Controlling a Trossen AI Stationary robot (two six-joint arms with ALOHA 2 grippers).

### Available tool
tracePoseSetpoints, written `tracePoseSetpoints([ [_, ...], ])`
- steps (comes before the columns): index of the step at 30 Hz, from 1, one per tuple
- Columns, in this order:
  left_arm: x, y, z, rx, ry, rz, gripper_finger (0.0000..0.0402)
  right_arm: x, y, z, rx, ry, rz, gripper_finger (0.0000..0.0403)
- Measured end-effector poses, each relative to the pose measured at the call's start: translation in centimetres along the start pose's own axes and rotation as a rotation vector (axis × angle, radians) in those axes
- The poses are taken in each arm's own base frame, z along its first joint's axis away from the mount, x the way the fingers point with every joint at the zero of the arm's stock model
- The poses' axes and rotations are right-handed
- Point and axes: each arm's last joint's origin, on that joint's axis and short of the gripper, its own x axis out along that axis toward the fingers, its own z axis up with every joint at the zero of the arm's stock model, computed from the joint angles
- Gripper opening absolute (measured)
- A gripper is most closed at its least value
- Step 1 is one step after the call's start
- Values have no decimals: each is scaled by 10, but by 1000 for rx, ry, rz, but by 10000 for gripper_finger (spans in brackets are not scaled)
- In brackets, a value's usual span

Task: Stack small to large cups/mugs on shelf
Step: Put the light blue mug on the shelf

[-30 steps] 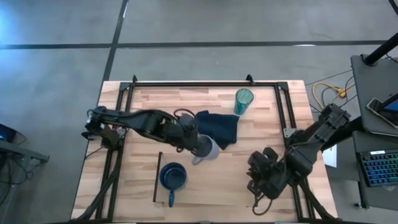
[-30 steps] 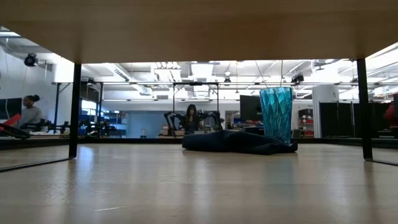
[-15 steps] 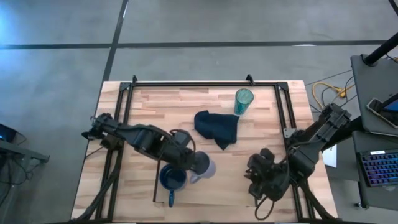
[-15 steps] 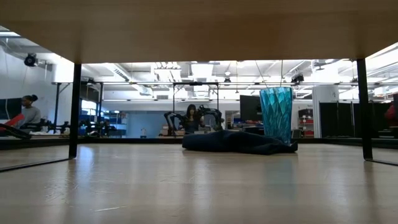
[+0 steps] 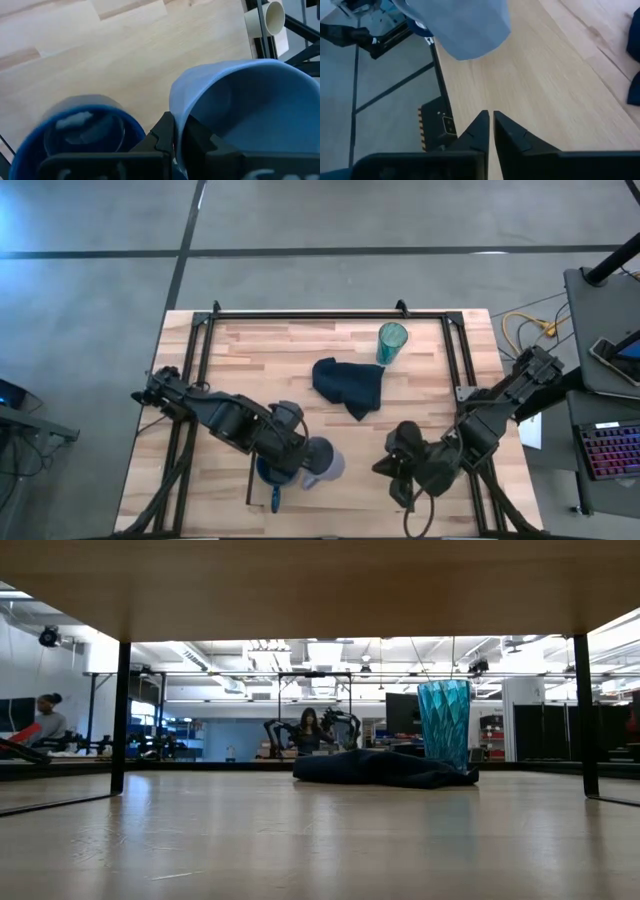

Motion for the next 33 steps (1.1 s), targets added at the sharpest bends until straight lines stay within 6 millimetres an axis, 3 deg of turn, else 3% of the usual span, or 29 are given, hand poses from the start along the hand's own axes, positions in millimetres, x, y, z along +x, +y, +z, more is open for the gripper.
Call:
tracePoseSetpoints([
  [6, 0, 0, -3, -19, 5, 3, 0, 3, -2, 8, 36, -25, 4, 9],
  [13, 15, 5, -10, -29, 52, 46, 0, 5, 2, 15, 70, -67, 59, 9],
  [22, 19, 3, -11, -33, 50, 28, 0, 18, -4, 4, 119, -28, 60, 8],
  [27, 35, -1, -15, -21, 64, 44, 0, 31, -3, -2, 152, -56, 159, 8],
  [33, 47, -4, -19, -1, 80, 59, 0, 33, -4, -4, 156, -63, 166, 8],
])
